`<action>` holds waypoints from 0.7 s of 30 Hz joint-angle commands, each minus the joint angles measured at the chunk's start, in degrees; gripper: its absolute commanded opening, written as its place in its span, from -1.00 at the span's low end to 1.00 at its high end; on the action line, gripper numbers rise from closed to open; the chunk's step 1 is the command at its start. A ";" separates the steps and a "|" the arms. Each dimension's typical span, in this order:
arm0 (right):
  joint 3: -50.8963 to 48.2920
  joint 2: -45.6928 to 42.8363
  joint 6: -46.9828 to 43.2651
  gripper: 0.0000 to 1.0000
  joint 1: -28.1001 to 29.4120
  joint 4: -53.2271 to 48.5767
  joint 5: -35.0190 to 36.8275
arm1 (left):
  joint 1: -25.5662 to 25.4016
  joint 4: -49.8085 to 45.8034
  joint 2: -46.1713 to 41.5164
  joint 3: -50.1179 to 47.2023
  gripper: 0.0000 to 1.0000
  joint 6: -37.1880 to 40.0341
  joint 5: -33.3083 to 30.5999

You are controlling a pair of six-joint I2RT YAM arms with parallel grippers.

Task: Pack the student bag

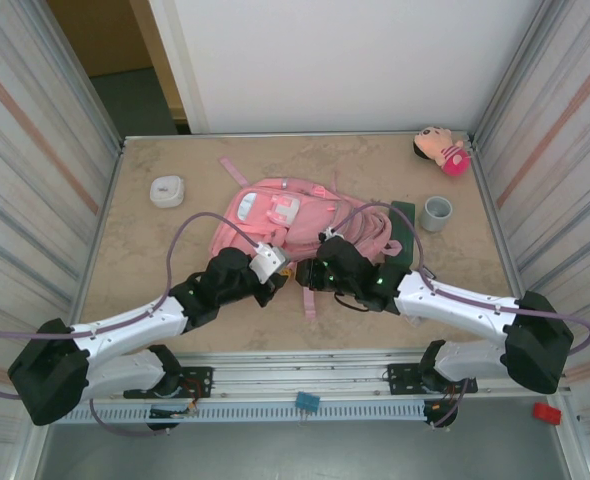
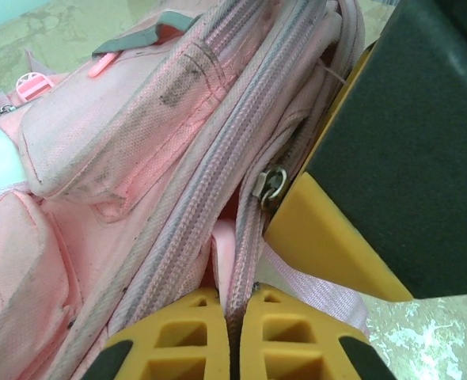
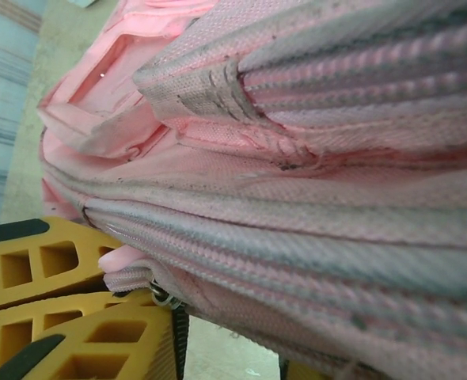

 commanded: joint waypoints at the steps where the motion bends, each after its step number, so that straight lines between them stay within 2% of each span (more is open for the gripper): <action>1: 2.02 0.54 -2.35 -0.46 -1.09 -3.93 9.46 | -0.79 4.38 -2.92 2.82 -1.00 -1.05 4.00; 6: 1.56 -1.74 -4.63 -0.79 -1.33 -1.38 5.37 | -0.81 2.26 -2.97 2.71 -1.00 -0.11 0.92; 11: 0.43 -4.32 -5.58 -0.98 -3.61 3.96 -4.85 | -0.82 2.45 -2.92 2.34 -1.00 0.56 1.23; 16: -1.41 -5.80 -2.98 -1.00 -6.89 9.29 -14.10 | -0.73 2.61 -2.42 2.07 -1.00 0.45 0.76; 21: -3.25 -7.60 0.42 -1.00 -11.21 11.23 -21.79 | -0.83 1.35 -1.71 1.38 -1.00 1.97 -2.72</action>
